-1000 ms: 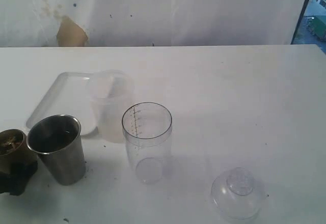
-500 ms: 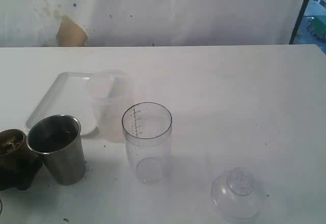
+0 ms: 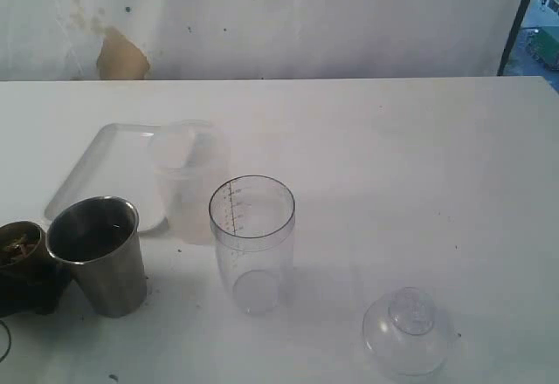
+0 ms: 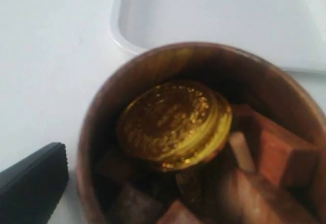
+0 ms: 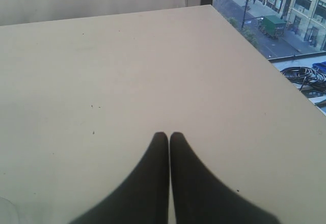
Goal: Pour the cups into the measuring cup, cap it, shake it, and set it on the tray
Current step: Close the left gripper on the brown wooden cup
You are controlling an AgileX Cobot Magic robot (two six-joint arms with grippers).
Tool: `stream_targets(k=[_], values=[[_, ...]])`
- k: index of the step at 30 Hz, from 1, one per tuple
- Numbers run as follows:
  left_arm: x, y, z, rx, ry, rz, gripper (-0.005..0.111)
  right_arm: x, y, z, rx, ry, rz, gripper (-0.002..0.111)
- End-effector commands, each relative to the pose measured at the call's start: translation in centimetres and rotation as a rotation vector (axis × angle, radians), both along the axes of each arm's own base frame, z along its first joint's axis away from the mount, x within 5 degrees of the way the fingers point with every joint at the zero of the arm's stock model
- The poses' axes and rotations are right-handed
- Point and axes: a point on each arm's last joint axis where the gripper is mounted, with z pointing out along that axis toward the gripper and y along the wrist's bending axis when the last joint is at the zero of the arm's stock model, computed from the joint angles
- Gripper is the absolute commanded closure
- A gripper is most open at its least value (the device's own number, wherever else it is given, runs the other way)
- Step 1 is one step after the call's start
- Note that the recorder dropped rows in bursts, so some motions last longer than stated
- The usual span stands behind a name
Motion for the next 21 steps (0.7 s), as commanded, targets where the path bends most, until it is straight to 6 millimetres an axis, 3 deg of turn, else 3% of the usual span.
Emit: stream_targets(k=[1, 14, 16, 17, 18, 19, 21], values=[[0.38, -0.26, 0.50, -0.023, -0.069, -0.020, 0.002, -0.02, -0.03, 0.02, 0.000, -0.009, -0.005, 0.107], [0.37, -0.02, 0.39, -0.019, -0.056, 0.011, 0.003, -0.02, -0.03, 0.02, 0.000, -0.009, -0.005, 0.107], [0.37, -0.02, 0.39, -0.019, -0.056, 0.011, 0.014, -0.02, -0.03, 0.02, 0.000, -0.009, -0.005, 0.107], [0.35, -0.04, 0.36, -0.018, -0.052, 0.008, 0.033, -0.02, -0.03, 0.02, 0.000, -0.009, -0.005, 0.107], [0.29, -0.14, 0.32, -0.017, -0.046, -0.006, 0.044, -0.02, -0.03, 0.02, 0.000, -0.009, -0.005, 0.107], [0.10, -0.43, 0.16, -0.011, -0.026, -0.053, 0.067, -0.02, -0.03, 0.02, 0.000, -0.009, -0.005, 0.107], [-0.19, -0.78, -0.07, -0.001, 0.004, -0.110, 0.098, -0.02, -0.03, 0.02, 0.000, -0.009, -0.005, 0.107]])
